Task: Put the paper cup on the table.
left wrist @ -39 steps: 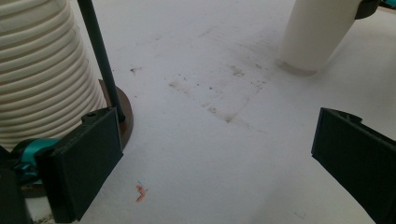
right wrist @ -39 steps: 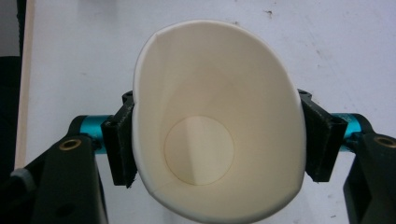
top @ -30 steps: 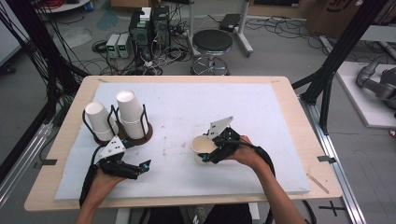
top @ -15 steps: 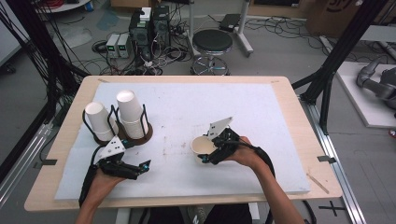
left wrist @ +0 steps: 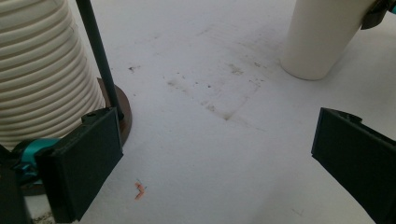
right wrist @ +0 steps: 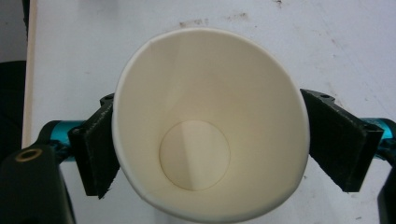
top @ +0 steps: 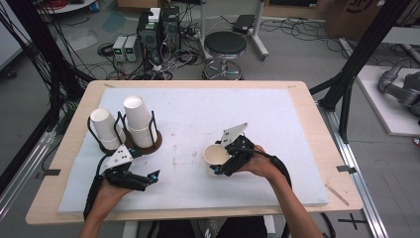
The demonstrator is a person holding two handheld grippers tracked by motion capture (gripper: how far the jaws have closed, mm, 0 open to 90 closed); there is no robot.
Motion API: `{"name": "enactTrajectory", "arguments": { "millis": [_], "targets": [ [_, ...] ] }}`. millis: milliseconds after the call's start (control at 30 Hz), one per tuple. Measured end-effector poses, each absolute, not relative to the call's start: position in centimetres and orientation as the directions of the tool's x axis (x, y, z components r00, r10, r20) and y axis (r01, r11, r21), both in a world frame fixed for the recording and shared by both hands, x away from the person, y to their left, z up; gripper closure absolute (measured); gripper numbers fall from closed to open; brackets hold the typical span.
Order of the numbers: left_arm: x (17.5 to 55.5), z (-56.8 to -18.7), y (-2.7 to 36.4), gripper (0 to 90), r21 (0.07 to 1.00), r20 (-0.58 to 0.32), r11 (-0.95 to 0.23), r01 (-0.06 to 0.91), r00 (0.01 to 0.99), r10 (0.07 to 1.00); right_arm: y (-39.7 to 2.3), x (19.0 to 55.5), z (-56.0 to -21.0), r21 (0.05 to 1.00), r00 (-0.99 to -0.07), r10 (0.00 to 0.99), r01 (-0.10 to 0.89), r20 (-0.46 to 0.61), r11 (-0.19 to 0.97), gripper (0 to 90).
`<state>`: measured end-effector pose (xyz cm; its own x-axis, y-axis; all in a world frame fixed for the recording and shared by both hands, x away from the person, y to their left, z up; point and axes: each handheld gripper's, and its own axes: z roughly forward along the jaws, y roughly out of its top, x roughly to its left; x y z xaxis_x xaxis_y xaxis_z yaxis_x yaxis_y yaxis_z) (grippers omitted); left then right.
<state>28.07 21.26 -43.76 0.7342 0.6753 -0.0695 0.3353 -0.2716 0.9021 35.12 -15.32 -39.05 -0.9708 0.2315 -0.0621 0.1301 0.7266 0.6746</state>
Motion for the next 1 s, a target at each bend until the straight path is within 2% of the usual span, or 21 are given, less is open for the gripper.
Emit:
{"name": "enactTrajectory", "arguments": {
  "millis": [1000],
  "targets": [
    [28.0, -43.7, 21.3, 1.7, 0.903, -0.069, -0.270, 0.333, 0.735, 0.674, -17.3, 35.0, -36.9, 0.804, -0.968, 0.249, 0.140, -0.011, 0.578, 13.4]
  ]
}}
